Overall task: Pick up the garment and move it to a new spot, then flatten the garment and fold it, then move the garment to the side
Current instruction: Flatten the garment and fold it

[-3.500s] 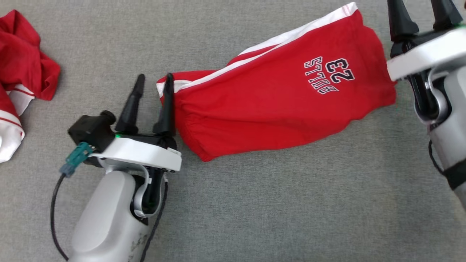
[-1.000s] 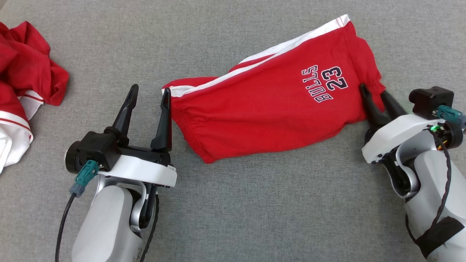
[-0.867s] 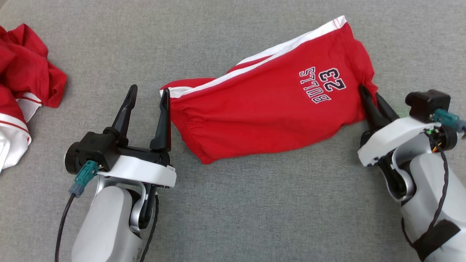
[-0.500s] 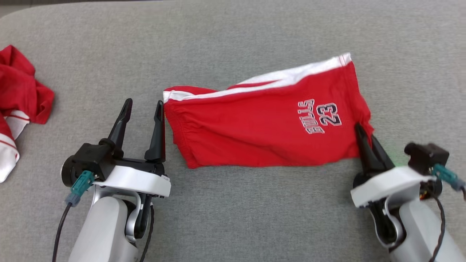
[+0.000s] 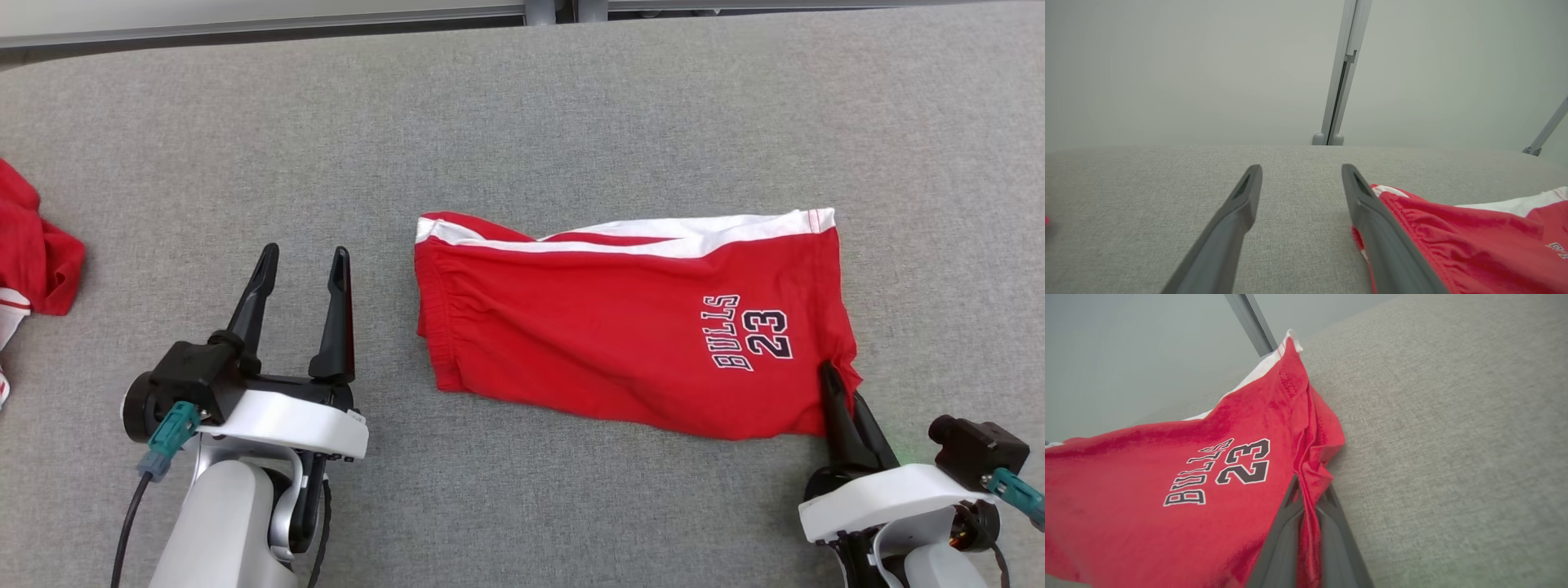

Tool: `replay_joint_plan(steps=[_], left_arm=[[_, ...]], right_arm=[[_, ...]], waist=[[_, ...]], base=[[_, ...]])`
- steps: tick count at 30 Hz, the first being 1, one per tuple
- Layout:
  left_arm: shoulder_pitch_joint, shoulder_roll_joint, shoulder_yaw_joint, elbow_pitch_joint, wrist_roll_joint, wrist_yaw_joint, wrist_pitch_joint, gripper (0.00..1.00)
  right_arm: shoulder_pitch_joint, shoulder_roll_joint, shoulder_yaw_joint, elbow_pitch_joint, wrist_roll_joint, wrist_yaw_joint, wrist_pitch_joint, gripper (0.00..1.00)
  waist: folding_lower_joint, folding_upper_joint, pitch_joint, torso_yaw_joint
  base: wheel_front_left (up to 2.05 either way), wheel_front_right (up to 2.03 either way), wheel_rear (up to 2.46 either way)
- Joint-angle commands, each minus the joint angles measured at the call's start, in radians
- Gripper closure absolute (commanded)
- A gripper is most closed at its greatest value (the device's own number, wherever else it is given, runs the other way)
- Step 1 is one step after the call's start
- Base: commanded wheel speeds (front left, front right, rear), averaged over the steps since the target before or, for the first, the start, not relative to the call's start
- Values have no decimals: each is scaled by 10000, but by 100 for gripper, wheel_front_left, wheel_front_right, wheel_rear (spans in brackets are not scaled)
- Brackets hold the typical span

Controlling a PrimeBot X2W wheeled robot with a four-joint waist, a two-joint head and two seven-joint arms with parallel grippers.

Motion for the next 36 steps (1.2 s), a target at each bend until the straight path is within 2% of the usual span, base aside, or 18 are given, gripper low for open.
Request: replay_joint_plan(steps=[1, 8, 14, 19, 23, 29, 36], left_arm=[[50, 49, -23, 13, 97, 32, -16, 0], [-77, 8, -169, 117, -39, 51, -16, 0], [-135, -20, -252, 147, -83, 64, -16, 0], [-197, -44, -319, 146, -118, 47, -16, 0], [-248, -71, -426, 142, -178, -14, -16, 0], [-344, -113, -587, 145, -305, -5, -16, 0], [-289, -137, -661, 114, -390, 75, -16, 0]], right_arm=[[119, -11, -127, -15, -54, -20, 48, 100], [-69, 38, -297, -317, -301, -20, 222, 100], [-747, -60, 311, -1285, -696, -11, 666, 100], [-1887, -89, 1726, -2119, -859, -11, 1439, 100], [-2833, -10, 3235, -2017, -606, -11, 1849, 100], [-3617, 60, 5424, -881, 102, -11, 1891, 100], [-3925, 95, 6814, 379, 685, -11, 1486, 100]], waist=[[0, 0, -24, -11], [0, 0, -68, 52], [0, 0, -130, 115], [0, 0, -178, 280], [0, 0, -140, 532], [0, 0, -20, 987], [0, 0, 102, 1182]], base=[[0, 0, 0], [0, 0, 0], [0, 0, 0], [0, 0, 0], [0, 0, 0], [0, 0, 0], [0, 0, 0]])
